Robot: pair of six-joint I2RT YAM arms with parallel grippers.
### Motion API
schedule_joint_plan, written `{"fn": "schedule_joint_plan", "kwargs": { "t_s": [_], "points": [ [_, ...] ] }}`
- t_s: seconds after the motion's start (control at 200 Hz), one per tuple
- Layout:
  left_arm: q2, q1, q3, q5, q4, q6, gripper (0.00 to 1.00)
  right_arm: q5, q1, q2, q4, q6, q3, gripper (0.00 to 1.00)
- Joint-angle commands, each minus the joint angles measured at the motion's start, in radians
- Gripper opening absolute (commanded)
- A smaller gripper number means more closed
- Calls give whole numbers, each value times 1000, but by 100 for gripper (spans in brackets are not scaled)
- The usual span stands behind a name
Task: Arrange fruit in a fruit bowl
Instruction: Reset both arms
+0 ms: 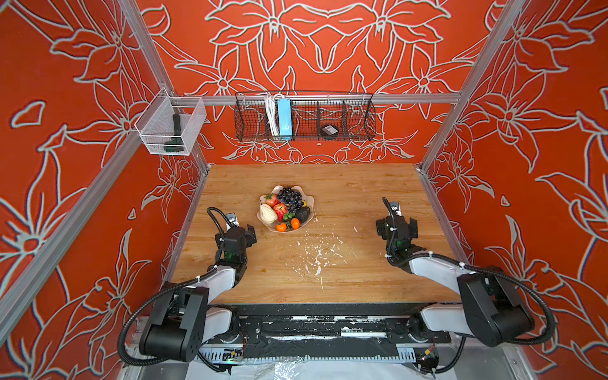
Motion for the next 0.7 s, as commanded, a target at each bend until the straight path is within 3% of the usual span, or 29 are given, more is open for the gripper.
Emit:
{"fn": "schedule_joint_plan", "kwargs": {
  "t_s": [0.0, 0.1, 0.415, 0.49, 0.691],
  "points": [
    [91, 17, 27, 102, 102, 6, 98, -73, -21, -4, 136, -30, -43, 98],
    [85, 35, 75, 139, -3, -3, 98, -131, -64, -19, 225, -21, -94, 98],
    [92, 44, 77, 148, 5, -6, 98, -310, -153, 104, 475, 8, -172, 98],
    [93, 44, 77, 148, 5, -6, 98, -320, -161, 68, 366, 22, -150, 98],
    [92, 44, 77, 148, 5, -6, 98, -326, -174, 83, 379, 30, -142, 98]
  ]
}}
